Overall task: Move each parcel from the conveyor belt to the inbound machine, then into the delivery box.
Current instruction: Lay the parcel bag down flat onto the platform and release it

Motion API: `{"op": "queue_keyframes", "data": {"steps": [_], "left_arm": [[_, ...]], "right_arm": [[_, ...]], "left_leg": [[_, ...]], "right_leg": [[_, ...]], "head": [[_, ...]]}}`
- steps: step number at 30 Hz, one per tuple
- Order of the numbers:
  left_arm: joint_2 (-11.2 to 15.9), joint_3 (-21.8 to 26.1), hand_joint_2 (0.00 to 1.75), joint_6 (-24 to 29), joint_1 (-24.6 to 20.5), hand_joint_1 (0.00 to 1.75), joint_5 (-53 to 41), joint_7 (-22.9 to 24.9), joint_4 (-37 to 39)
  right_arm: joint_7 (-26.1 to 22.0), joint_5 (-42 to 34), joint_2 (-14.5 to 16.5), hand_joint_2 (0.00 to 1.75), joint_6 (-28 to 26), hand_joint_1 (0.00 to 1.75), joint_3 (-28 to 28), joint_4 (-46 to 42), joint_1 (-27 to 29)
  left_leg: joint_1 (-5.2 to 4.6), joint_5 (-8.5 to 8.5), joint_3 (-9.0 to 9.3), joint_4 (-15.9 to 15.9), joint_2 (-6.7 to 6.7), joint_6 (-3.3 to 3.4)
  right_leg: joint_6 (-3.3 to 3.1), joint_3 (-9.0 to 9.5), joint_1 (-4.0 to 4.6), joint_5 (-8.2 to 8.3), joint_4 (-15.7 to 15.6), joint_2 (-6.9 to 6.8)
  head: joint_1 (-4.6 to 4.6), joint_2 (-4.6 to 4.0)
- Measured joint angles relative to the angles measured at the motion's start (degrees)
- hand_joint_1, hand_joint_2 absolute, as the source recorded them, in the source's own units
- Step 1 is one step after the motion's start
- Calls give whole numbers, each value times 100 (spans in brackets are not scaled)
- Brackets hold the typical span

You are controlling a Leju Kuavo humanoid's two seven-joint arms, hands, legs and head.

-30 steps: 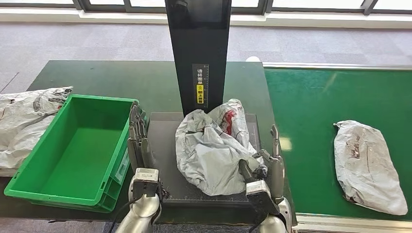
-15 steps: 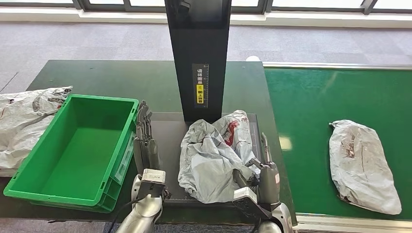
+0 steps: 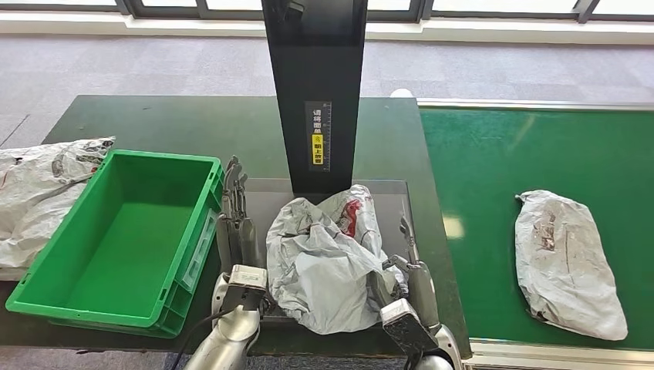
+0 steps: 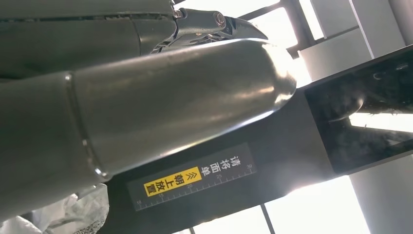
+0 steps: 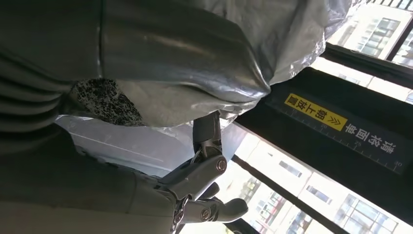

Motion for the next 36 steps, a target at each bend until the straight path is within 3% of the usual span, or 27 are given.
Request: {"op": "queue_keyframes", "data": {"steps": [14,19,22,26,30,36], "left_arm": [[-17,3,0,82,-186,0,125,0,173],[-17,2,0,56,-189,0,61,0,234],[-9,2,0,-123,-189,0,-97,0,249],[41,-4,175,-549,-159,0,-896,135,265],[108,-42,175,-972,-23,0,-2122,507,346],[178,-115,175,-1064,44,0,-2584,681,454]], "right_arm": [[-22,-825,-127,0,-521,0,-8,186,-389],[-14,-301,-138,0,-1002,0,-8,214,-394],[-4,-90,-90,0,-887,0,-21,163,-298],[-25,-44,-10,0,-458,0,-112,-269,42],[-34,-69,-1,0,-141,0,-127,-886,376],[-35,-61,0,0,-56,0,-165,-1296,545]], "left_leg": [[0,1,0,1,0,1],[0,1,-1,1,-1,0],[0,0,-1,1,-3,0],[0,0,-2,0,-6,0],[0,-6,-2,0,2,1],[-1,-7,-2,0,5,2]], "right_leg": [[0,0,0,1,0,0],[0,-1,0,0,0,0],[0,-2,1,0,0,-2],[1,-1,1,-2,0,-5],[2,-6,-1,-3,0,1],[2,-5,-2,-3,-1,2]], "head": [[0,0],[0,0],[-1,0],[-1,0],[0,0],[0,0]]}}
